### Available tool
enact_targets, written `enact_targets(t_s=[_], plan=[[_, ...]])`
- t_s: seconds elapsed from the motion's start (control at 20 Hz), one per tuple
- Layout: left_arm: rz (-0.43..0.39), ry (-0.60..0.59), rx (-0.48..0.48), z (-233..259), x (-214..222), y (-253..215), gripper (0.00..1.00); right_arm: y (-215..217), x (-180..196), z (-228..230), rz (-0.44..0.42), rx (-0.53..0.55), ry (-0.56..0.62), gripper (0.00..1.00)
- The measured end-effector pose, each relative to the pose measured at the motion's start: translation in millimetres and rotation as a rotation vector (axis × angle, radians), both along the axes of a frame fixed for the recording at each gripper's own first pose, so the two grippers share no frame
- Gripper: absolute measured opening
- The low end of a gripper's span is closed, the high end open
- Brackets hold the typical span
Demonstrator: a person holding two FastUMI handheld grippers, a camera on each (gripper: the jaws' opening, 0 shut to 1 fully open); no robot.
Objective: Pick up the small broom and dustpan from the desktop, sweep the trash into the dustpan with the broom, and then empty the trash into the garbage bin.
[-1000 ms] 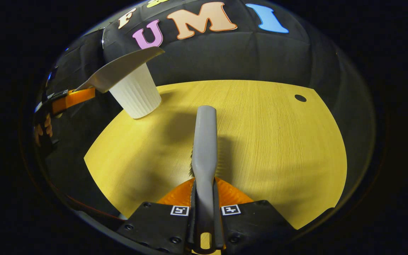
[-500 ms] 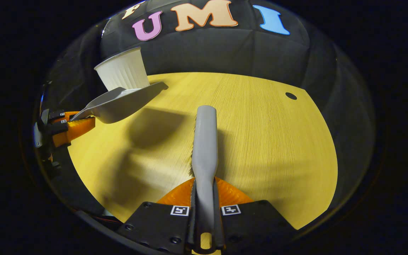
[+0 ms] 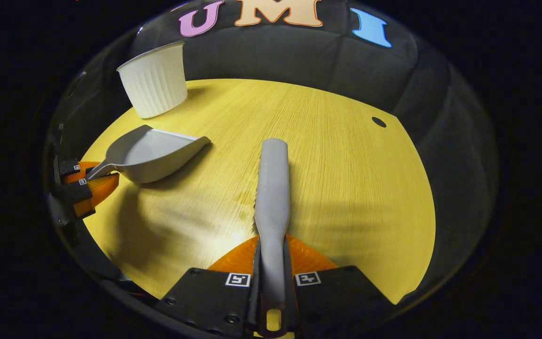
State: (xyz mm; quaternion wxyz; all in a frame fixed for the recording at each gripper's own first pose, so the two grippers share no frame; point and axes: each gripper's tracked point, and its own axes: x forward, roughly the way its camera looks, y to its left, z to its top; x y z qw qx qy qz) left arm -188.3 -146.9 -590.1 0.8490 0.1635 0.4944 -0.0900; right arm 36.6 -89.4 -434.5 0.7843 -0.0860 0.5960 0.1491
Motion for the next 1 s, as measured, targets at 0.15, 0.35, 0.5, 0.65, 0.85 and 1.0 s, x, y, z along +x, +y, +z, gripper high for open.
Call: enact_targets(t_s=[0.15,0.35,0.5,0.65,0.85,1.0], plan=[[0.025,0.001,-0.018,-0.6,-1.9,-0.5,0.31,-1.1,-1.4,2.8,0.001,0.007,0.015,0.23],[0.047,-0.064,-0.046,15.2,-5.3,-2.0,0.79,-7.6,3.2,30.0,-0.002,0.030,-0.048,0.46],[0.068,-0.204,-0.065,53.4,8.6,-6.8,0.94,-6.6,16.7,75.8,-0.025,0.099,-0.173,0.80],[0.074,-0.313,-0.047,95.8,14.1,-12.2,0.95,-5.9,48.6,133.5,-0.038,0.198,-0.383,0.92],[0.146,-0.534,-0.084,179.8,28.9,-21.8,0.94,-22.6,59.2,206.6,-0.073,0.329,-0.638,0.92],[0.181,-0.739,-0.182,262.2,44.2,-35.5,0.94,-42.0,55.9,268.1,-0.106,0.372,-0.782,0.92]])
